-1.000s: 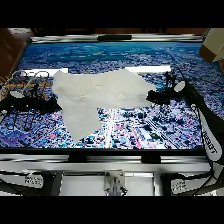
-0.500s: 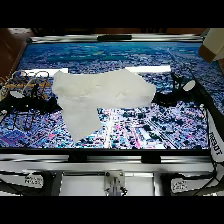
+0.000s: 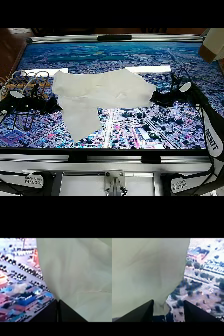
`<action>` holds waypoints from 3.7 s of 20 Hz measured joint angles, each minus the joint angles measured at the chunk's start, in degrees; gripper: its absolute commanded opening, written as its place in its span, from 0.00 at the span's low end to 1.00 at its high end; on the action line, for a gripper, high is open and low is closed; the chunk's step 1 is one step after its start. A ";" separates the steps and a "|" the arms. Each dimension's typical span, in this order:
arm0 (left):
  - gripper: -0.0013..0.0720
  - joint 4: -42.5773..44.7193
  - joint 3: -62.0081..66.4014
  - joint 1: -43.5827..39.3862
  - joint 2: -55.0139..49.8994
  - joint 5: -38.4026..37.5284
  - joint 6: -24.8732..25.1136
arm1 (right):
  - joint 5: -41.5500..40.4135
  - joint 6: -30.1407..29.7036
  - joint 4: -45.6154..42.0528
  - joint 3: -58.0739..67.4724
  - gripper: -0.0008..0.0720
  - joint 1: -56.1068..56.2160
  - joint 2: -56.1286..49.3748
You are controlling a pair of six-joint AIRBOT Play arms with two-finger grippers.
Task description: Fold the shirts.
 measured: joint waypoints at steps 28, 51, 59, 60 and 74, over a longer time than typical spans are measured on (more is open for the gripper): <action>0.05 -0.02 0.00 0.02 0.00 0.48 -0.02 | 1.81 -0.33 -2.89 4.92 0.88 -2.60 1.33; 0.05 0.00 3.34 0.02 2.14 -0.87 0.70 | 0.81 -4.81 7.26 -0.57 0.06 1.97 2.54; 0.05 -0.02 22.84 0.39 14.97 -3.06 2.36 | -1.68 -11.26 2.54 0.46 0.06 1.11 22.71; 0.05 -0.02 26.21 0.72 17.16 -2.97 2.38 | -2.64 -12.02 1.62 1.66 0.06 1.09 26.10; 0.05 10.27 53.00 1.88 52.13 2.95 -7.54 | -9.42 -9.14 -8.26 29.73 0.06 1.01 57.72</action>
